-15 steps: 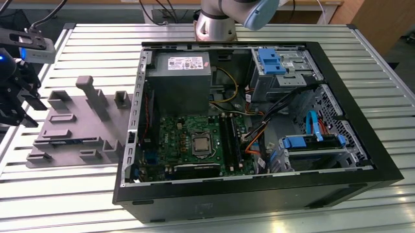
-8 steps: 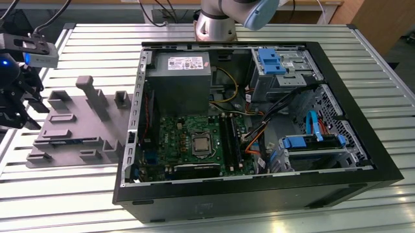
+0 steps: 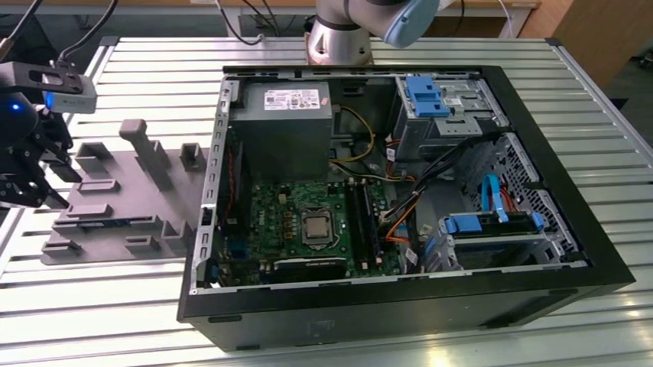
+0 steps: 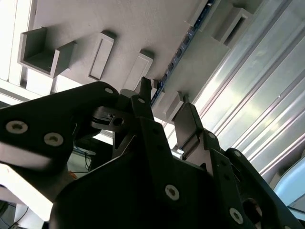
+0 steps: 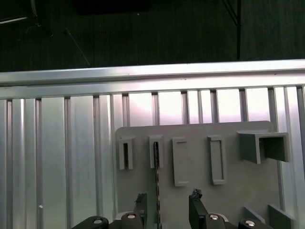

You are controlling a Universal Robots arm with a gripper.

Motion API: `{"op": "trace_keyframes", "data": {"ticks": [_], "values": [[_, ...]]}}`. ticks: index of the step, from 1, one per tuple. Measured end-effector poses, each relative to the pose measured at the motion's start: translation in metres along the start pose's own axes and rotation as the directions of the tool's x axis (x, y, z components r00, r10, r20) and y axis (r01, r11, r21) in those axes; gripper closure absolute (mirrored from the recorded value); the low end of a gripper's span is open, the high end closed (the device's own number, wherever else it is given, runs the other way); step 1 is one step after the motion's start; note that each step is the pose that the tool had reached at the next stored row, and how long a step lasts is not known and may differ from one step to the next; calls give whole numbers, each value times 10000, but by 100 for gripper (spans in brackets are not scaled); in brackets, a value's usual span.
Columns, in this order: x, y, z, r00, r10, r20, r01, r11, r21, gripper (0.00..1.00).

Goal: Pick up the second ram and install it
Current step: 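Pick up the second ram and move it above second insertion slot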

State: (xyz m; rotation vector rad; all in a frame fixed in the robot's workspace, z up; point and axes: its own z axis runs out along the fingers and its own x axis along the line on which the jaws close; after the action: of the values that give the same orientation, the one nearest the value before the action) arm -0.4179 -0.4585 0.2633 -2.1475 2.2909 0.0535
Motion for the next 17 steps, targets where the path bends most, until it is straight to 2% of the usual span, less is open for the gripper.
{"op": "trace_keyframes", "data": {"ticks": [9, 17], "values": [[3, -3, 111, 10000, 0, 1, 0, 10000, 3, 53], [5, -4, 180, 10000, 0, 1, 0, 10000, 13, 53]]}}
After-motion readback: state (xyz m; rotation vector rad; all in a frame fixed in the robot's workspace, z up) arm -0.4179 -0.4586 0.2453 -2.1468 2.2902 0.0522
